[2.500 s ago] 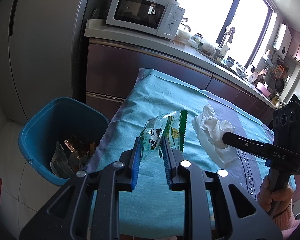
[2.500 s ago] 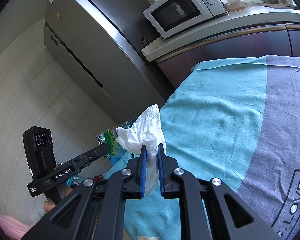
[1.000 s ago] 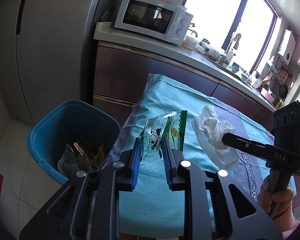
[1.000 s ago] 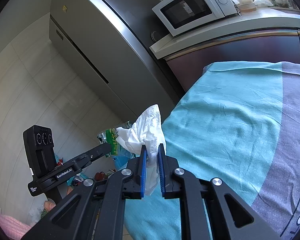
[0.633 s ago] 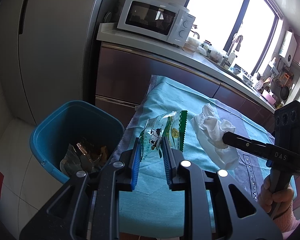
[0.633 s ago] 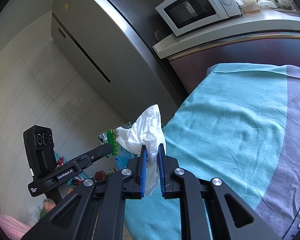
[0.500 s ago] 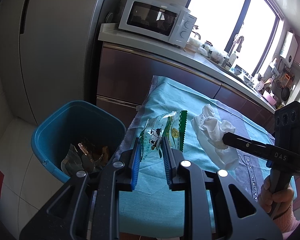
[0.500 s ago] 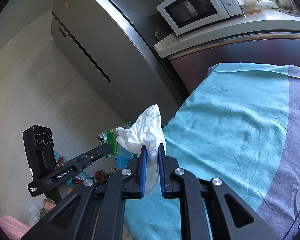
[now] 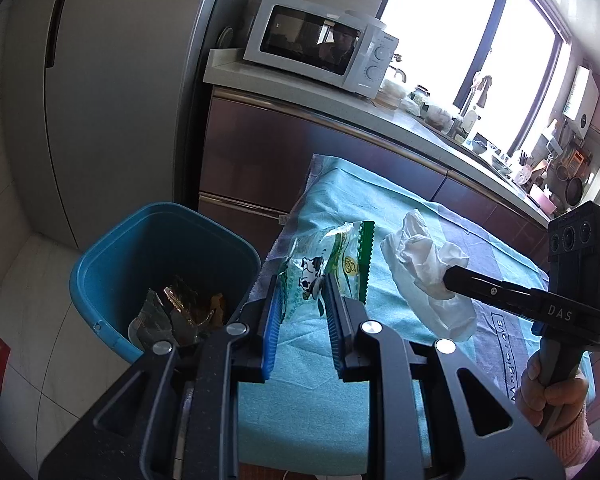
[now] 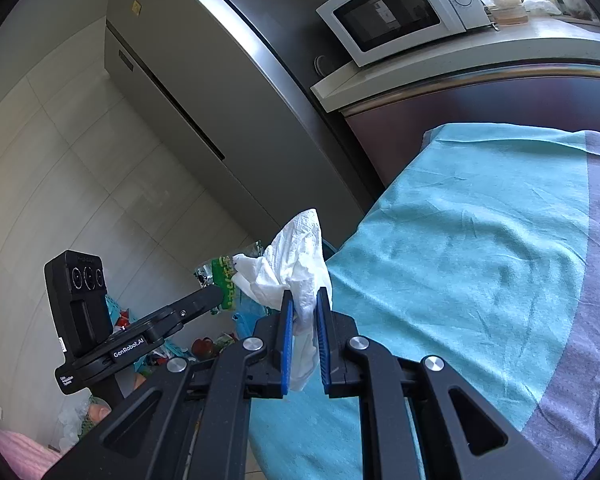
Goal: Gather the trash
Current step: 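Carry the green-print bag and tissue toward the teal bin with both tools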
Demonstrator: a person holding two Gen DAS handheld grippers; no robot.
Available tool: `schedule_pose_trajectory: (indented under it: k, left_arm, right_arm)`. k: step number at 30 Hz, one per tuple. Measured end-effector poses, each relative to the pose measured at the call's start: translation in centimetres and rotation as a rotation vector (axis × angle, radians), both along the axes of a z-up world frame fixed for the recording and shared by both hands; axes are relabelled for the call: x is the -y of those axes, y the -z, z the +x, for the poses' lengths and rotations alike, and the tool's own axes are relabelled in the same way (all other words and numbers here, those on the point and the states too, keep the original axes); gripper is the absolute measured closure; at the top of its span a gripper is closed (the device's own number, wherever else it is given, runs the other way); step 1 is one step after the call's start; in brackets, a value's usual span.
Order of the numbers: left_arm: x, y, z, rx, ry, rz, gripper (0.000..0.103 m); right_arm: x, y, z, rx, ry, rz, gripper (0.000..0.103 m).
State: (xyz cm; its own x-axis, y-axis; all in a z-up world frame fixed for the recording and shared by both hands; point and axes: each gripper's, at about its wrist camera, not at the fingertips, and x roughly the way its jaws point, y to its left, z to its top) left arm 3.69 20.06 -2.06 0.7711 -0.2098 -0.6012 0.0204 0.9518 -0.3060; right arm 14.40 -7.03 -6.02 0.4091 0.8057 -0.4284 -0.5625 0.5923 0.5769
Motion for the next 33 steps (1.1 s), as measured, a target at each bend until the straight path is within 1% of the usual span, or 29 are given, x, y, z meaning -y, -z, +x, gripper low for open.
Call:
schedule_pose_trajectory:
  k: [18, 33]
  left_arm:
    - [-0.8, -0.1, -0.3, 0.001, -0.021, 0.005, 0.081]
    - [-1.7, 0.0, -0.8, 0.002, -0.050, 0.014, 0.081]
  right_arm:
    - [-1.5, 0.1, 0.4, 0.004, -0.026, 0.006, 0.092]
    - [-3.1, -0.2, 0.6, 0.019, -0.056, -0.019, 0.092]
